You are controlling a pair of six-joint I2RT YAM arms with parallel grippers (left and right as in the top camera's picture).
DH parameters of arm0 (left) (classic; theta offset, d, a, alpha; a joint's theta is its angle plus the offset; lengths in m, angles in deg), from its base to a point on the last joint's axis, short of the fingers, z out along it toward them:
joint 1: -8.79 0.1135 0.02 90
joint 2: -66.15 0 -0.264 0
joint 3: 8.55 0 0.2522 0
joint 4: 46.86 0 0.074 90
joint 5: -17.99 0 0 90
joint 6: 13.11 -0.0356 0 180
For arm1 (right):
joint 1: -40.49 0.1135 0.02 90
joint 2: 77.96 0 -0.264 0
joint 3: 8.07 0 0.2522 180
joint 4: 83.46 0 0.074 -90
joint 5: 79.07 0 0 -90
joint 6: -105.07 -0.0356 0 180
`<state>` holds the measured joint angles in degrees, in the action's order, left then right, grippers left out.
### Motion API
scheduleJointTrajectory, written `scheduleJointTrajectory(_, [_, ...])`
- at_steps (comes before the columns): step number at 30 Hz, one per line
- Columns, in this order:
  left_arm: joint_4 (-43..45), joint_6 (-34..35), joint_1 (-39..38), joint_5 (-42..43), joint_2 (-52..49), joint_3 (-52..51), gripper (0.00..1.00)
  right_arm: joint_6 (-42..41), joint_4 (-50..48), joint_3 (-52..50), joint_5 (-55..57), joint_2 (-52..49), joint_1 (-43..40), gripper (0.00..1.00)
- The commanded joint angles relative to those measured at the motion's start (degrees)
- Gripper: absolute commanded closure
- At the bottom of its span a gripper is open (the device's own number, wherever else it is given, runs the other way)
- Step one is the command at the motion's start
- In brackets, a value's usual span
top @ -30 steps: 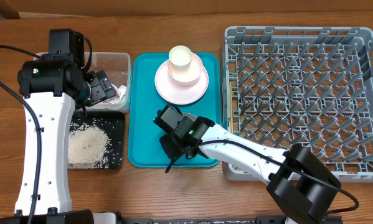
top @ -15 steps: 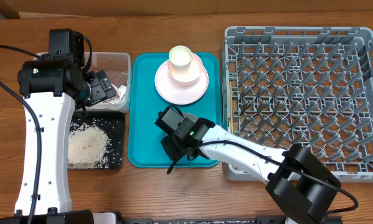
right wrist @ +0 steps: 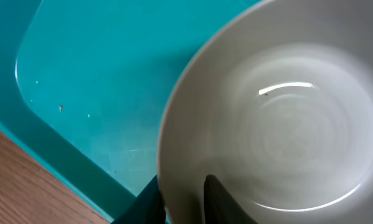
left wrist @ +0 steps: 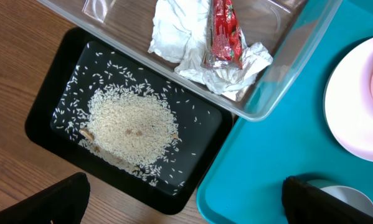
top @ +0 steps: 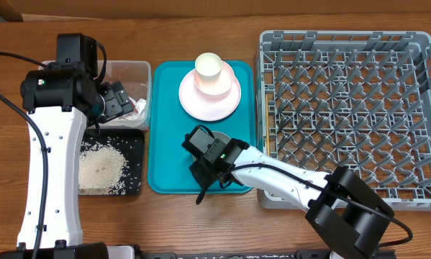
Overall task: Sort waste into correct bins and load items into the dishwasher
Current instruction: 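Lift the white bowl and carry it into the dish rack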
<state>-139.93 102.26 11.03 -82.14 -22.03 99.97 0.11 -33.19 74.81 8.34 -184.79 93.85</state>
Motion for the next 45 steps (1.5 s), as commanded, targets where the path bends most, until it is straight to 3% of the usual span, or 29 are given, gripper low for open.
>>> scheduleJointTrajectory(1, [0.1, 0.2, 0.0, -0.4, -0.2, 0.5, 0.0, 0.2, -0.5, -0.3, -0.1, 0.2, 0.3, 0.78])
scheduleJointTrajectory(6, [0.1, 0.2, 0.0, -0.4, -0.2, 0.5, 0.0, 0.0, -0.4, -0.3, -0.1, 0.2, 0.3, 0.77])
scheduleJointTrajectory(8, [0.1, 0.2, 0.0, -0.4, -0.2, 0.5, 0.0, 0.0, -0.3, -0.3, -0.1, 0.2, 0.3, 0.85])
scheduleJointTrajectory(9, [0.1, 0.2, 0.0, -0.4, -0.2, 0.5, 0.0, 0.0, -0.3, -0.3, -0.1, 0.2, 0.3, 0.96])
scheduleJointTrajectory(18, [0.1, 0.2, 0.0, -0.4, -0.2, 0.5, 0.0, -0.6, 7.6, 9.4, -2.7, 2.5, -0.1, 0.96])
scheduleJointTrajectory(26, [0.1, 0.2, 0.0, -0.4, -0.2, 0.5, 0.0, -6.8, 14.0, 18.6, -8.5, 12.2, -4.0, 0.96])
scheduleJointTrajectory(31, [0.1, 0.2, 0.0, -0.4, -0.2, 0.5, 0.0, -9.3, 17.9, 18.6, -19.5, 20.6, -10.8, 0.96])
scheduleJointTrajectory(38, [0.1, 0.2, 0.0, -0.4, -0.2, 0.5, 0.0, -9.2, 25.1, 18.6, -32.7, 32.6, -26.9, 0.96])
scheduleJointTrajectory(45, [0.1, 0.2, 0.0, -0.4, -0.2, 0.5, 0.0, -2.4, 34.9, 18.6, -54.3, 40.5, -44.1, 0.96])
